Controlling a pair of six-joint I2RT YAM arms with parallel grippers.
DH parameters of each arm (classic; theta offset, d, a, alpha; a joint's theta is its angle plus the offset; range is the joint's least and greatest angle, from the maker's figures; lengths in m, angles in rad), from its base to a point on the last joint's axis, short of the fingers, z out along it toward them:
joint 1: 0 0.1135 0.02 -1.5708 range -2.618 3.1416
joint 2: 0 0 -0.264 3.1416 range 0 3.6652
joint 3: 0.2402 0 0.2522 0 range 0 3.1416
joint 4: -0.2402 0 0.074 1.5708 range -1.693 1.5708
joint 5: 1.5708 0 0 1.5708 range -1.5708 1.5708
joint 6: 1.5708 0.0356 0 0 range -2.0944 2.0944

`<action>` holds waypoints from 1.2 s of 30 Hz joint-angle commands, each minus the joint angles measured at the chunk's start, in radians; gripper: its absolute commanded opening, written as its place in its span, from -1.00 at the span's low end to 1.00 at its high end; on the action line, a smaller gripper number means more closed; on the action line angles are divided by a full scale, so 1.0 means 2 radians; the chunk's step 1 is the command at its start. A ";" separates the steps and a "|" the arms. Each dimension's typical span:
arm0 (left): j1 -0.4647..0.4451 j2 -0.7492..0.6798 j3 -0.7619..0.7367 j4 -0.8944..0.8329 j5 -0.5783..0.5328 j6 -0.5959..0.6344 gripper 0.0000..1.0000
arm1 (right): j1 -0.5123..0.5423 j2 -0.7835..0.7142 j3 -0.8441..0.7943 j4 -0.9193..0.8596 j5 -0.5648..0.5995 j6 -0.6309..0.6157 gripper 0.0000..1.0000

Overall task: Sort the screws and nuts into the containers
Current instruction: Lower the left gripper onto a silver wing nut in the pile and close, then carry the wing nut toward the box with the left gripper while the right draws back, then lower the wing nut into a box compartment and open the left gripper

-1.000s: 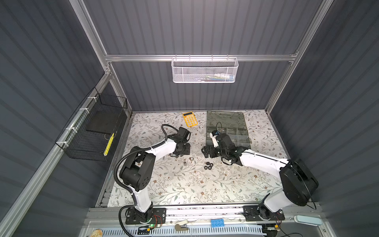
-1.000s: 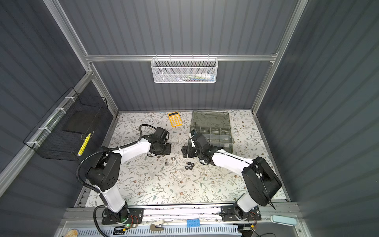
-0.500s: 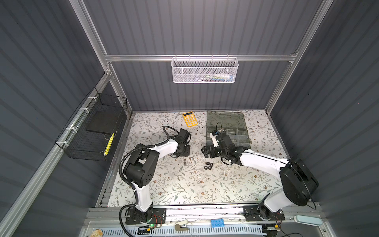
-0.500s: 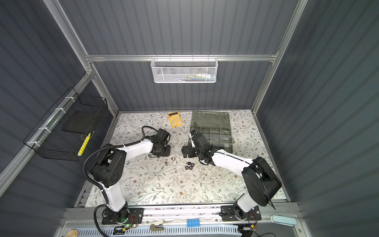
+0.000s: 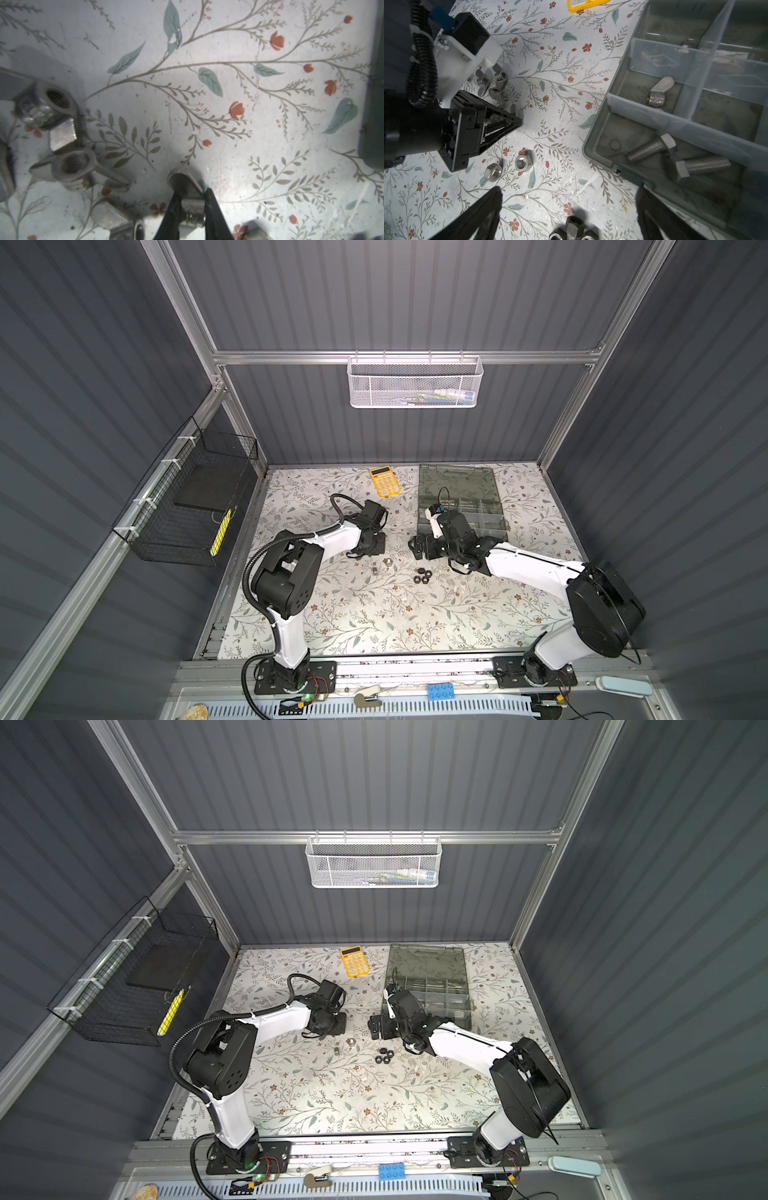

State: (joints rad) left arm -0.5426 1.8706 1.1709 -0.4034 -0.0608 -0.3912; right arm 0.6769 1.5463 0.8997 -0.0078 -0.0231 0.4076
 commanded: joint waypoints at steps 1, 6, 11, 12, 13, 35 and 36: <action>0.000 0.008 0.005 -0.018 0.002 0.006 -0.69 | 0.000 -0.014 -0.001 0.001 0.011 0.004 0.99; 0.000 -0.009 0.019 -0.019 0.017 0.002 -0.68 | -0.002 -0.028 -0.011 0.009 0.020 0.007 0.99; -0.008 -0.018 0.044 -0.023 0.027 0.001 -0.68 | -0.006 -0.042 -0.021 0.015 0.031 0.009 0.99; -0.011 -0.018 0.049 -0.024 0.027 0.000 -0.68 | -0.006 -0.045 -0.024 0.016 0.034 0.010 0.99; -0.013 -0.018 0.055 -0.025 0.029 -0.001 -0.68 | -0.007 -0.048 -0.026 0.017 0.037 0.011 0.98; -0.104 0.118 0.298 -0.011 0.052 -0.007 -0.64 | -0.095 -0.143 -0.102 0.044 0.048 0.073 0.98; -0.104 0.126 0.307 -0.009 0.053 -0.008 -0.64 | -0.099 -0.143 -0.103 0.044 0.045 0.075 0.98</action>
State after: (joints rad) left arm -0.7513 2.0907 1.7203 -0.4252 0.0288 -0.3962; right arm 0.4927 1.2709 0.7055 0.0658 0.0753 0.5289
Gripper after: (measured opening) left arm 0.190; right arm 0.992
